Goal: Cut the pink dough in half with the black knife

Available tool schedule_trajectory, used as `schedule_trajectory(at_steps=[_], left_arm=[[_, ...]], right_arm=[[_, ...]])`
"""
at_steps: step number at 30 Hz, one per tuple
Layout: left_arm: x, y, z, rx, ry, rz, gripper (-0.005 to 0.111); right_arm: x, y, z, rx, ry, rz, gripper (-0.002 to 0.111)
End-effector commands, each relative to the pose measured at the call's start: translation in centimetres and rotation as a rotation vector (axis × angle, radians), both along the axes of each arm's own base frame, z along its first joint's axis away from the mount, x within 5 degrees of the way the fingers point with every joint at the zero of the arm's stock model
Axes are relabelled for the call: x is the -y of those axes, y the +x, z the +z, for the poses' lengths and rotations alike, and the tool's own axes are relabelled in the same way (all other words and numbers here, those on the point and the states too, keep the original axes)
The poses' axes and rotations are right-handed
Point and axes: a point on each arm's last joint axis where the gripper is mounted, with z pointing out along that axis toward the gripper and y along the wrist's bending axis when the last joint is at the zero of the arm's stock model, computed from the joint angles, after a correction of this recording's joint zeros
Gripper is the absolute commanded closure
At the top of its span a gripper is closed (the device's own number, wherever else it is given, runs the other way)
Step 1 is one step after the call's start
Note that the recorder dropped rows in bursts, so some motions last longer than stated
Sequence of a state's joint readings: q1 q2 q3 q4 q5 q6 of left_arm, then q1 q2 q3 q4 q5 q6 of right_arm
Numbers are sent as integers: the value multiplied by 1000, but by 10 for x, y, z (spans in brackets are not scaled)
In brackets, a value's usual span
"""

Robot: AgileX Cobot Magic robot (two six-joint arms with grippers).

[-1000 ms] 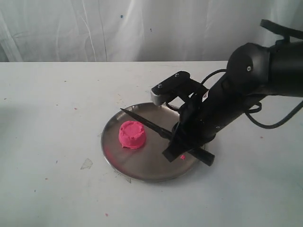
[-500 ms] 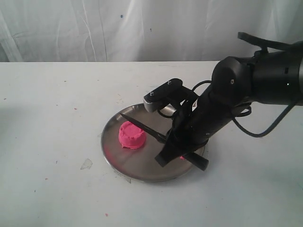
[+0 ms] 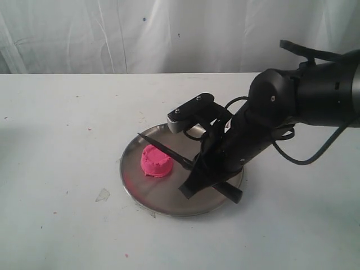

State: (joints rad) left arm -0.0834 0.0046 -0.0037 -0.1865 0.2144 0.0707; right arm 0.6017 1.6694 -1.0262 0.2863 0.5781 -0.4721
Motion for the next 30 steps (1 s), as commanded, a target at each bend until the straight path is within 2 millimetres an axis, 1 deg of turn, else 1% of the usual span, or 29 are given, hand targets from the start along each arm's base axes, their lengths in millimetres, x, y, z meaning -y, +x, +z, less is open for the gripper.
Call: schedule_trajectory(at_steps=[1, 6, 9, 18, 22, 30], left_arm=[[0, 0, -1, 7, 12, -3, 107], [0, 0, -1, 9, 14, -3, 107], [0, 0, -1, 9, 14, -3, 107], [0, 0, 0, 16, 36, -11, 107], [1, 0, 0, 17, 10, -10, 107], [1, 0, 0, 10, 11, -12, 107]], right_arm=[[-12, -3, 3, 51, 37, 12, 108], [-16, 3, 7, 138, 74, 1, 108], [-17, 4, 8, 154, 80, -4, 108], [-16, 5, 8, 163, 79, -10, 108], [-16, 5, 8, 163, 79, -10, 108], [-15, 2, 6, 121, 64, -6, 108]])
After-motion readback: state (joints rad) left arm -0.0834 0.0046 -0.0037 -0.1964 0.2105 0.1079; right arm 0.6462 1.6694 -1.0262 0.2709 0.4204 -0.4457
